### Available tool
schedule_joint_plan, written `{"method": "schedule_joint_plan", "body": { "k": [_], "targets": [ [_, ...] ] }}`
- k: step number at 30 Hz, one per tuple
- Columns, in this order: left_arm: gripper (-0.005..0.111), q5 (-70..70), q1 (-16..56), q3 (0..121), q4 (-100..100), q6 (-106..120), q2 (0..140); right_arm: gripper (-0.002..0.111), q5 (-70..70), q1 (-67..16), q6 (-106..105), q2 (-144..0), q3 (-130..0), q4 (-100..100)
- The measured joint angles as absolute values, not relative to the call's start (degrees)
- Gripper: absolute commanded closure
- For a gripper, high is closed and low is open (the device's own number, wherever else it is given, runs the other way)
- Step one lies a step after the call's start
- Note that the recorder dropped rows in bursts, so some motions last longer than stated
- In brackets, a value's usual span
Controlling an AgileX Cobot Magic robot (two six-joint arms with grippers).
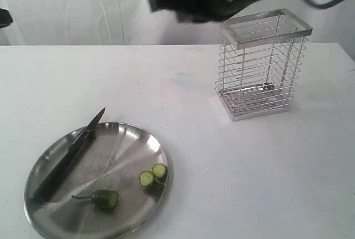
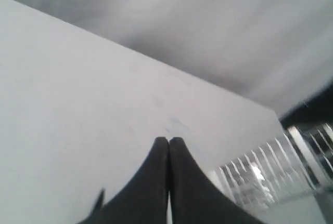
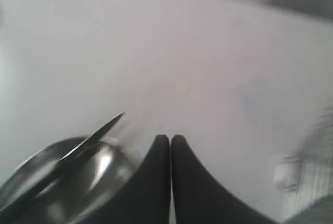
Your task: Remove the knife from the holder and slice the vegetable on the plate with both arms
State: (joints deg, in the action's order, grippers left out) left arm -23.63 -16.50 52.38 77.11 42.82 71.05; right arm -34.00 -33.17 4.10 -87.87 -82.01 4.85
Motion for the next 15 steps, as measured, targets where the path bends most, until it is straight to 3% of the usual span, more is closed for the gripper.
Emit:
{"method": "schedule_joint_plan", "body": {
  "k": [3,7,9,11,15],
  "targets": [
    [0.107,-8.4,-16.5,46.4,71.7,40.2,63.3,0.108,-36.1,-25.7,22.0,-81.8,-82.1,-24.1],
    [0.107,1.3,-16.6,40.0,64.9,42.0,58.2,0.108,-40.2,-13.4,32.1,-78.9,-80.4,-39.4],
    [0.107,1.7,-16.1,34.0,63.5,45.0,54.6,0.108,-40.9,2.7,28.9,-78.4,-76.2,-34.1],
    [0.107,1.6,-15.0,30.5,63.9,45.0,52.4,0.108,-40.7,11.2,23.7,-78.2,-71.3,-22.6],
    [0.107,2.3,-10.8,28.9,64.9,45.0,40.5,0.108,-36.0,18.1,10.7,-71.0,-59.5,-0.6]
  ]
}}
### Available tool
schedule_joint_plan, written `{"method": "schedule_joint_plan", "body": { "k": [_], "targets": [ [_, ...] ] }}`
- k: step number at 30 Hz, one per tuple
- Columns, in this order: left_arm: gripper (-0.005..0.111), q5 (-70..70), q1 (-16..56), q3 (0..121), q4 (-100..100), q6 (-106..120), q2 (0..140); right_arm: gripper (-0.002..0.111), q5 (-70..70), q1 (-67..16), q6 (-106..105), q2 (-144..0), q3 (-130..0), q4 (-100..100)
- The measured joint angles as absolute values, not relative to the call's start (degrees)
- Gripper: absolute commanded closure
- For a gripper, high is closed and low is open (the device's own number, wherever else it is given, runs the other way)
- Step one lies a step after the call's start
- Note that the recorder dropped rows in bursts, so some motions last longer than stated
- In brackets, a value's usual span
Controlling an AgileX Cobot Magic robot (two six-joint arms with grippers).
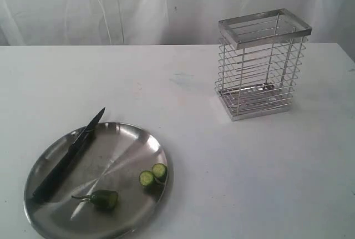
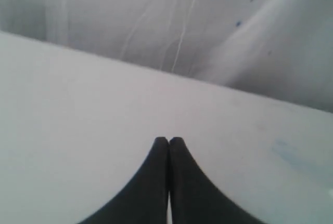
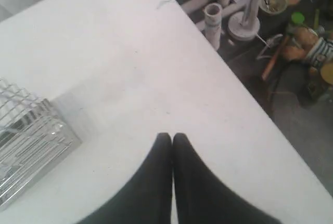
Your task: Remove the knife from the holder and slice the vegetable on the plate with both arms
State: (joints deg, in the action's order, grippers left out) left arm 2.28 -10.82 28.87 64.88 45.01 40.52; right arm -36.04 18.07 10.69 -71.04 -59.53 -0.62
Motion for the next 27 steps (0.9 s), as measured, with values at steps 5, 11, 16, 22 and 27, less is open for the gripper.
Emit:
{"method": "schedule_joint_plan", "body": {
  "k": [5,11,16,22,27],
  "targets": [
    [0.107,7.6,-5.1,28.9,64.9,52.9,25.4,0.108,-31.4,18.3,6.1,-52.9,-56.1,2.9],
    [0.107,5.1,-1.0,25.0,65.4,55.0,21.9,0.108,-21.9,18.3,4.8,-38.8,-51.7,1.3],
    [0.107,10.5,-0.7,13.7,66.3,47.0,24.1,0.108,-12.9,18.1,2.5,-32.8,-34.3,1.3],
    [0.107,18.3,-0.7,8.9,67.7,44.2,24.1,0.108,-6.3,18.0,1.3,-30.0,-22.3,4.7],
    [0.107,17.2,-0.7,8.6,67.9,44.1,24.1,0.108,0.6,15.2,0.0,-27.6,-21.6,6.9]
  ]
}}
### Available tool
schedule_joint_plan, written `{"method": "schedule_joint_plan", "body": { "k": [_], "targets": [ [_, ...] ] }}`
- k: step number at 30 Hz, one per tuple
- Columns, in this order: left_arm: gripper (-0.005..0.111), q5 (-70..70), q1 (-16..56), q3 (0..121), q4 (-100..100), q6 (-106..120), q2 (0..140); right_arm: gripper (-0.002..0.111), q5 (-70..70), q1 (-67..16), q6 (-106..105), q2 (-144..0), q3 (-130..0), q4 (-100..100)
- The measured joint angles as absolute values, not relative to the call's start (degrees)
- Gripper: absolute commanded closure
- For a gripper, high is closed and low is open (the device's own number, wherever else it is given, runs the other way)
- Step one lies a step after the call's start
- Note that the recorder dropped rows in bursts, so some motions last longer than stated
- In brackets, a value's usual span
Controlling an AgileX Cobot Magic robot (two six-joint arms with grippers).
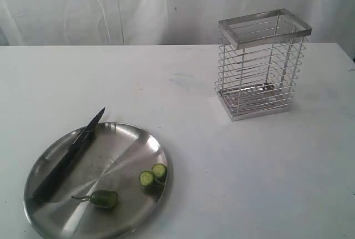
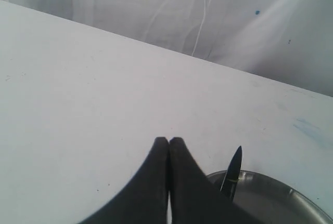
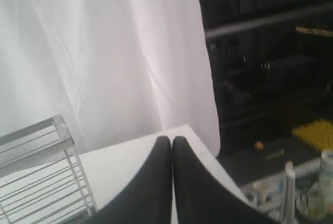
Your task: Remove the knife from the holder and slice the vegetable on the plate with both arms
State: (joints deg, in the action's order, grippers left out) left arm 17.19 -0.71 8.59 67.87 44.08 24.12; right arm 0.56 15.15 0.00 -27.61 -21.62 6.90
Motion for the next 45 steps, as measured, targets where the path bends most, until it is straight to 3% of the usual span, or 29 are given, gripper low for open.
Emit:
{"method": "schedule_joint_plan", "body": {
  "k": [8,19,23,25,30,33,45],
  "targets": [
    [0.107,17.2,-0.7,8.6,67.9,44.1,24.1,0.108,2.7,5.1,-6.6,-26.3,-21.6,-3.8],
    [0.107,17.2,-0.7,8.6,67.9,44.1,24.1,0.108,10.6,4.1,-6.1,-25.8,-21.2,-3.0],
    [0.107,17.2,-0.7,8.6,67.9,44.1,24.1,0.108,27.3,4.0,-4.8,-24.6,-8.8,-0.7],
    [0.107,17.2,-0.7,8.6,67.9,44.1,24.1,0.108,28.7,4.0,-3.3,-21.3,-1.9,0.0],
    [0.107,17.2,-0.7,8.6,67.9,44.1,24.1,0.108,1.8,4.6,-2.2,-3.5,-0.4,0.7],
    [0.107,17.2,-0.7,8.3,67.8,44.1,24.0,0.108,-14.4,5.4,1.6,-0.5,-0.1,-1.4],
    [0.107,17.2,-0.7,8.3,67.7,44.0,23.7,0.108,-19.2,5.6,2.6,-0.4,-0.1,-1.8]
  ]
}}
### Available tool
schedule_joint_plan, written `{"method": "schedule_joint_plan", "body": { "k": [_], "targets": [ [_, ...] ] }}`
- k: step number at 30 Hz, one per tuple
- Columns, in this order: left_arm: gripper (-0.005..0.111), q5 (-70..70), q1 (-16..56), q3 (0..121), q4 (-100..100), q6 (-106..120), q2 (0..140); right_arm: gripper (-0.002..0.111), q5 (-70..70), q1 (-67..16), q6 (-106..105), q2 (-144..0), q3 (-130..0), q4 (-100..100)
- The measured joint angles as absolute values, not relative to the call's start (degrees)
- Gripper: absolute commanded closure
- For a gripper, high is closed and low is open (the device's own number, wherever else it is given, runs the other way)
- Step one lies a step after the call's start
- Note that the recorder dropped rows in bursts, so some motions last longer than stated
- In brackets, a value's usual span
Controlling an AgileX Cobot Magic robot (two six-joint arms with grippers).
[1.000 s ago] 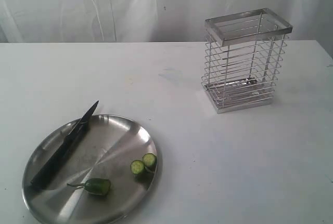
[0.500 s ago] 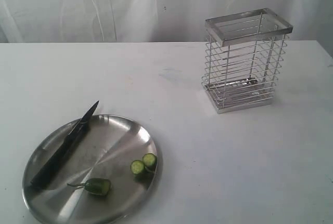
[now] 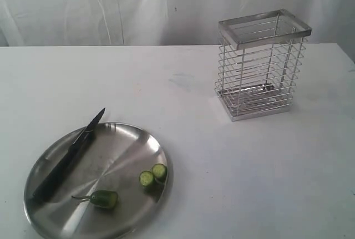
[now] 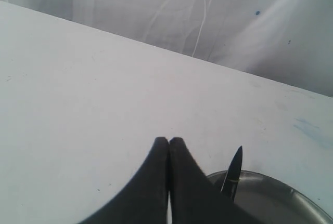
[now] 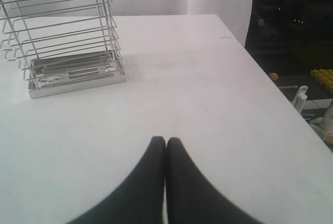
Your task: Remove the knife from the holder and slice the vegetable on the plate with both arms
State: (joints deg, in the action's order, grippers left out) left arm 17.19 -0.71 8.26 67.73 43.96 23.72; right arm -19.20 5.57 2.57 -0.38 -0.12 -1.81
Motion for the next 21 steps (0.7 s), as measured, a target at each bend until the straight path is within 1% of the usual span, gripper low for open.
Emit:
{"method": "schedule_joint_plan", "body": {
  "k": [18,21],
  "targets": [
    [0.107,17.2,-0.7,8.3,67.7,44.0,23.4,0.108,-19.2,5.6,2.6,-0.4,-0.1,-1.8],
    [0.107,17.1,-0.7,7.8,62.7,44.0,21.6,0.108,-19.2,5.6,2.6,-0.4,-0.1,-1.8]
  ]
}}
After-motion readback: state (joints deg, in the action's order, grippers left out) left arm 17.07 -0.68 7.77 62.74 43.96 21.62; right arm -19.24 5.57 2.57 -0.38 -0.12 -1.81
